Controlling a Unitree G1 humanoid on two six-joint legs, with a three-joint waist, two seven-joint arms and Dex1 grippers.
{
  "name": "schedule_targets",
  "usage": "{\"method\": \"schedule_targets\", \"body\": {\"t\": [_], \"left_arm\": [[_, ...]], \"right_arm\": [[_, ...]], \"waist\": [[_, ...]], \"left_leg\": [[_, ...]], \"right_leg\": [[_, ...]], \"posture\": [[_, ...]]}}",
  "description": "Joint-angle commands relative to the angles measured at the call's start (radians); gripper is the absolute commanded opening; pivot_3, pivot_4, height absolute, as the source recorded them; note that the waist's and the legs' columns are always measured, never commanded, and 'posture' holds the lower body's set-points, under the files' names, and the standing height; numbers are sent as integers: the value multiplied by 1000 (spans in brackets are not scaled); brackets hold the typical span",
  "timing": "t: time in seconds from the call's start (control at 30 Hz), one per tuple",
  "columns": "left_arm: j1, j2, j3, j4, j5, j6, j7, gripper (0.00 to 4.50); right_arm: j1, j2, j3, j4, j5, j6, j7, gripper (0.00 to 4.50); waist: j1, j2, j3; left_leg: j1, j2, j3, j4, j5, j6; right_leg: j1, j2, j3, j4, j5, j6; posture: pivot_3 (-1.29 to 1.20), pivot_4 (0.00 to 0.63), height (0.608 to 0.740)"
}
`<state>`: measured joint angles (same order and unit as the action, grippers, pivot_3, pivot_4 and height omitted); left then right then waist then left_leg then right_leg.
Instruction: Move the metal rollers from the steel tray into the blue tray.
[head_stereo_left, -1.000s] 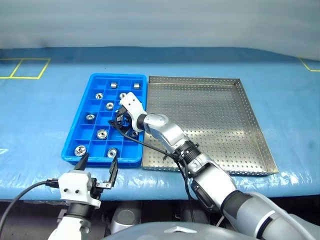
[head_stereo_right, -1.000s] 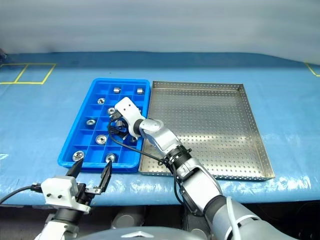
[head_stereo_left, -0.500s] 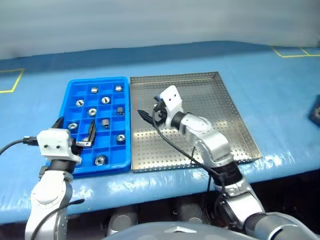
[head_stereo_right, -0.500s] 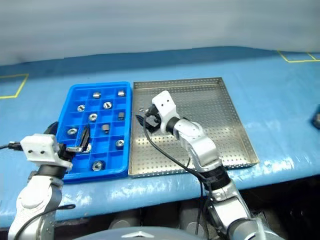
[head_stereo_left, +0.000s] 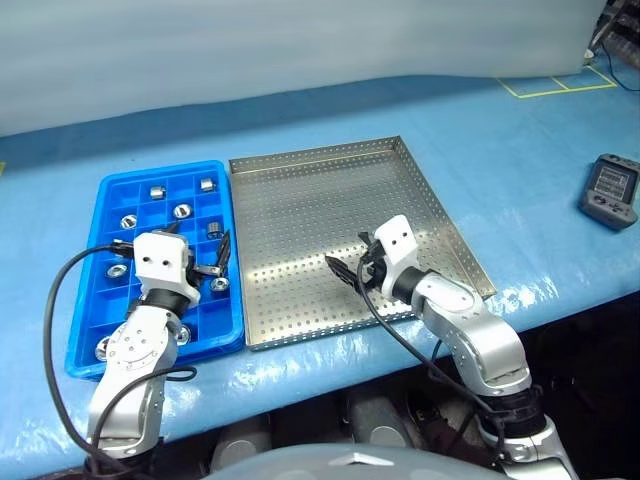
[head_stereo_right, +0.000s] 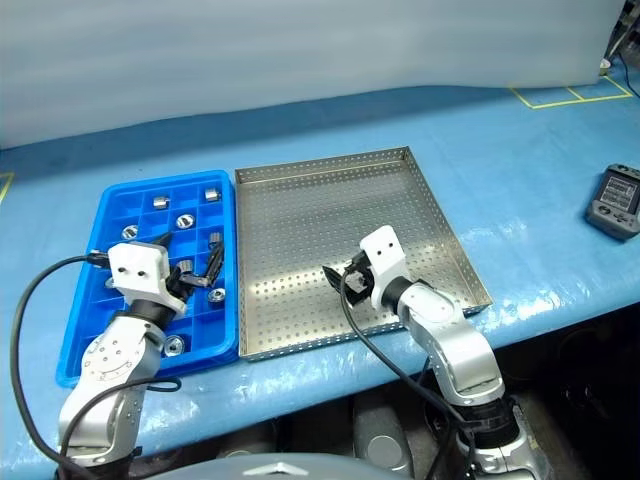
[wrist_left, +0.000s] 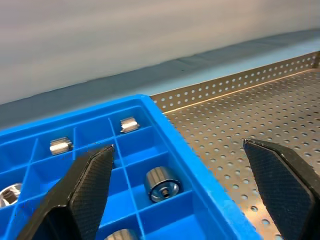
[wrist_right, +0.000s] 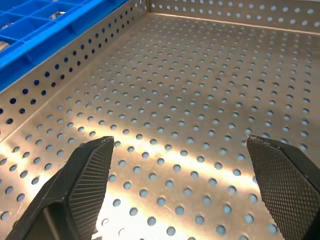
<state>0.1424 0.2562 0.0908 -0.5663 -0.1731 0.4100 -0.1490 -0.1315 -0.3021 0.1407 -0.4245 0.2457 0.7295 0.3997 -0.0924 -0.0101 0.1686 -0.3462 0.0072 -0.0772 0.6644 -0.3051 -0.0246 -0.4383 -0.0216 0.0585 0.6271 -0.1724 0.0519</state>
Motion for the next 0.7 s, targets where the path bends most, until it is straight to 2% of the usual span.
{"method": "schedule_targets", "body": {"t": [0.03, 0.27, 0.7], "left_arm": [[-7, -1, 0, 4, -8, -10, -19, 4500], [-33, -14, -9, 26, -17, -18, -43, 4500], [24, 6, -19, -10, -44, -7, -123, 4500]], "right_arm": [[-1, 0, -26, -36, 12, -16, -6, 4461], [-19, 14, 2, -34, 7, -42, -2, 4461], [-42, 7, 19, -15, -2, -50, 12, 4461]], "waist": [[-6, 0, 0], [-16, -1, 0], [-15, -1, 0]], "left_leg": [[0, 0, 1, 0, 0, 0], [1, 0, 3, 1, 0, 0], [1, 0, 4, 0, 0, 1]], "right_leg": [[0, 0, 1, 0, 0, 0], [1, 1, 5, 0, 1, 1], [0, 1, 6, 0, 1, 1]], "posture": [[-115, 150, 740], [-112, 150, 740], [-86, 150, 740]]}}
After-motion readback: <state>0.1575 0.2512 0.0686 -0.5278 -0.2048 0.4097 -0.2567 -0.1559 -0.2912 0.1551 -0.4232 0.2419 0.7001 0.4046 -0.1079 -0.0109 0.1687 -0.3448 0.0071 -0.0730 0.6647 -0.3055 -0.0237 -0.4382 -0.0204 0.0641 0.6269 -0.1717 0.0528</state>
